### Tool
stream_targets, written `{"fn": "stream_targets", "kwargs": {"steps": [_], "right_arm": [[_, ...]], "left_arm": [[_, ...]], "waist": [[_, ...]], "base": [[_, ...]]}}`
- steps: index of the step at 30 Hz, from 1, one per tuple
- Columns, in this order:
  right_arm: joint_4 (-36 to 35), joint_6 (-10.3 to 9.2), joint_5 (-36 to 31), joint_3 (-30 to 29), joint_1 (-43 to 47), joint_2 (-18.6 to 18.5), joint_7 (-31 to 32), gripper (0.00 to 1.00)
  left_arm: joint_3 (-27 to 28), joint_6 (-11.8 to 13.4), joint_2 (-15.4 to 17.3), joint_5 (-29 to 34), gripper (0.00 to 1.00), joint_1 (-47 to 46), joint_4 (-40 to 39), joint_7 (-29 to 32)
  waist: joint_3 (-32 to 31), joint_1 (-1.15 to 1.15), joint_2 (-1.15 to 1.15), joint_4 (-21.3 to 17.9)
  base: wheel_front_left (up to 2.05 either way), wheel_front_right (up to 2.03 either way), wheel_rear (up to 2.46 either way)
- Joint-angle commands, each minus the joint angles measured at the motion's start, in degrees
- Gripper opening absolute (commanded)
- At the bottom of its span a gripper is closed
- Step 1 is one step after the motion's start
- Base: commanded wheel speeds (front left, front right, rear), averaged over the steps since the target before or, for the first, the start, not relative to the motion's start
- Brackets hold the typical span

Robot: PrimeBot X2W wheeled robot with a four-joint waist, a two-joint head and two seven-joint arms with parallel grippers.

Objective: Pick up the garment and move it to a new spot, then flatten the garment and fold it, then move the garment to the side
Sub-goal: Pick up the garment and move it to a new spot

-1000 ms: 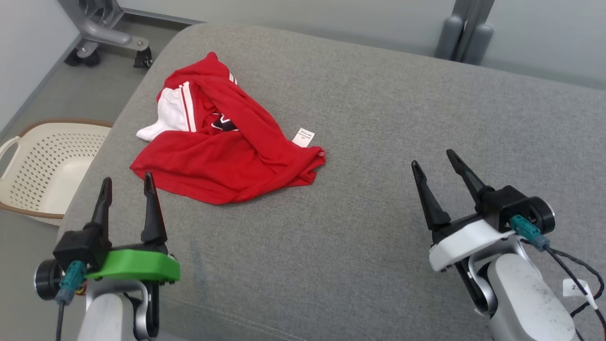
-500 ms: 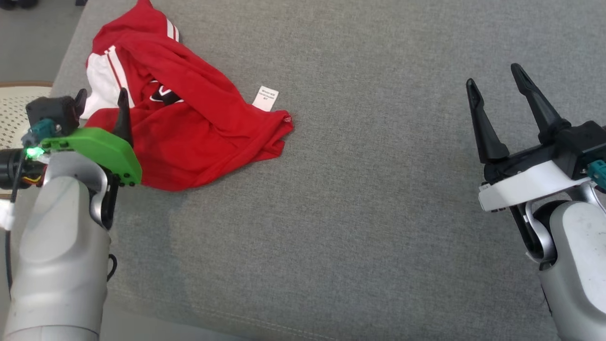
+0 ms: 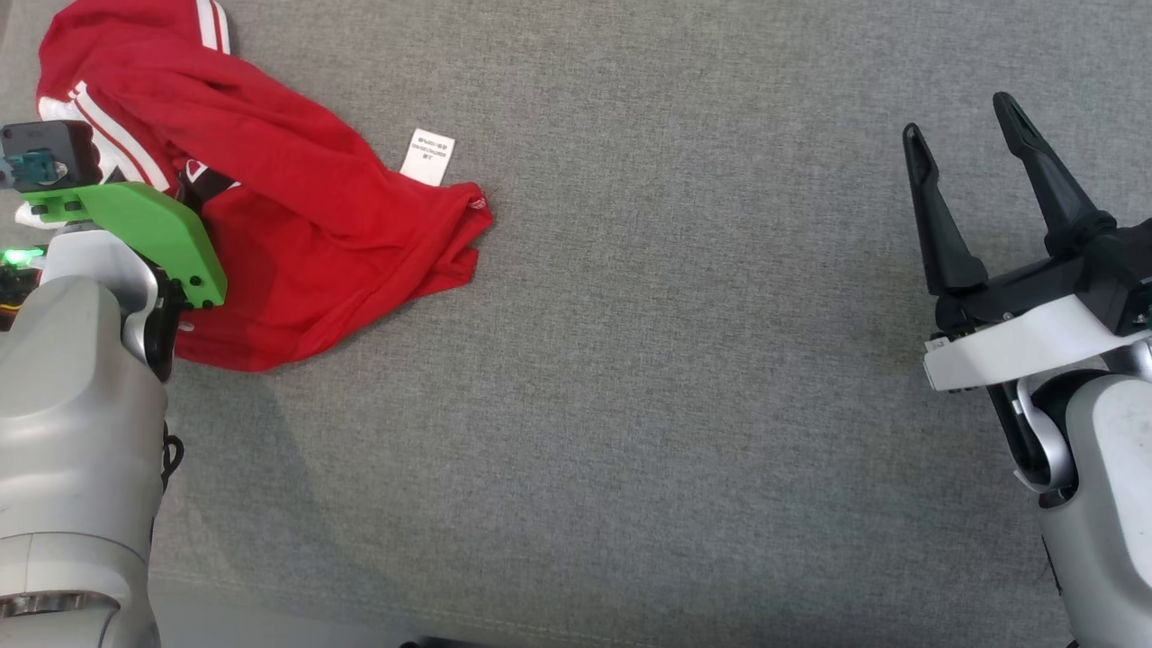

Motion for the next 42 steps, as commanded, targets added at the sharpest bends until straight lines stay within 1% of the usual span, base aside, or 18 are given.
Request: {"fn": "stream_targets", "kwargs": {"steps": [1, 4, 8, 12, 15, 21, 24, 28, 32, 33, 34, 35, 38, 39, 42], "right_arm": [[0.20, -0.05, -0.15, -0.06, 0.40, 0.22, -0.33, 1.00], [1.12, -0.05, -0.12, 0.12, 0.67, 0.79, -0.91, 1.00], [2.93, -0.06, 0.35, 0.38, 1.06, 1.85, -2.13, 1.00], [5.39, -0.05, 0.63, 0.85, 1.77, 3.25, -3.65, 1.00], [7.31, -0.05, 1.01, 1.26, 2.39, 4.33, -4.75, 1.00], [11.09, -0.05, 1.80, 1.97, 3.74, 6.83, -6.68, 1.00], [12.66, -0.05, 2.23, 2.36, 4.19, 7.94, -7.52, 1.00], [14.01, -0.05, 2.71, 2.66, 4.47, 9.09, -8.30, 1.00], [14.85, -0.05, 3.05, 3.02, 3.99, 9.79, -8.81, 1.00], [15.01, -0.05, 3.17, 3.40, 3.32, 10.23, -8.92, 1.00], [15.10, -0.05, 3.17, 3.61, 2.95, 10.40, -8.96, 1.00], [15.17, -0.05, 3.17, 3.48, 2.73, 10.47, -8.98, 1.00], [15.25, -0.05, 3.18, 4.14, 1.55, 10.75, -9.22, 1.00], [15.29, -0.05, 3.15, 4.01, 1.42, 10.78, -9.25, 1.00], [15.31, -0.05, 3.23, 3.61, 0.56, 10.86, -9.34, 1.00]], "left_arm": [[-0.40, -0.37, -0.05, -0.50, 0.00, -0.11, 1.11, -0.71], [-0.77, -0.29, 1.12, -0.12, 0.00, -0.94, 1.12, -5.12], [-0.97, -0.27, 1.31, -0.14, 0.00, -1.30, 0.23, -12.43], [-1.89, -0.32, 1.14, 0.20, 0.00, -0.22, -2.17, -15.78], [-2.52, -0.35, 0.86, 0.08, 0.00, 1.42, -5.37, -16.49], [-5.51, -0.35, -0.46, -1.09, 0.00, 5.26, -14.98, -16.71], [-5.87, -0.35, -2.31, -3.83, 0.00, 7.72, -20.24, -16.35], [-6.03, -0.12, -4.65, -6.50, 0.00, 10.21, -27.98, -13.95], [-6.77, 1.96, -7.49, -8.30, 0.00, 13.19, -35.72, -11.31], [-7.58, 3.30, -8.69, -9.17, 0.00, 14.70, -39.06, -10.20], [-8.14, 3.91, -9.34, -9.99, 0.00, 15.61, -40.62, -9.51], [-8.66, 4.47, -9.71, -10.81, 0.00, 16.29, -41.58, -8.95], [-10.06, 7.45, -10.24, -14.60, 0.00, 17.99, -44.38, -7.91], [-11.02, 8.32, -10.36, -15.86, 0.00, 18.28, -44.99, -7.95], [-15.58, 12.04, -10.41, -19.96, 0.00, 18.98, -46.53, -9.35]], "waist": [[-0.16, -0.01, 0.00, -0.24], [-1.32, -0.01, 0.00, -0.36], [-4.23, -0.01, 0.00, -0.66], [-8.11, -0.01, 0.00, -1.09], [-11.07, -0.01, 0.00, -1.62], [-16.90, -0.01, 0.00, -3.21], [-19.28, -0.01, 0.00, -4.57], [-20.73, -0.01, 0.00, -6.48], [-21.11, -0.01, 0.00, -9.06], [-20.87, -0.01, 0.00, -10.77], [-20.62, -0.01, 0.00, -11.75], [-20.39, -0.01, 0.00, -12.48], [-19.23, -0.01, 0.00, -15.93], [-18.90, -0.01, 0.00, -16.79], [-17.56, -0.01, 0.00, -20.03]], "base": [[0.00, 0.00, 0.00], [0.00, 0.00, 0.00], [0.00, 0.00, 0.00], [0.00, 0.00, 0.00], [0.00, 0.00, 0.00], [0.00, 0.00, 0.00], [0.00, 0.00, 0.00], [0.00, 0.00, 0.00], [0.00, 0.00, 0.00], [0.00, 0.00, 0.00], [0.00, 0.00, 0.00], [0.00, 0.00, 0.00], [0.00, 0.00, 0.00], [0.00, 0.00, 0.00], [0.00, 0.00, 0.00]]}}
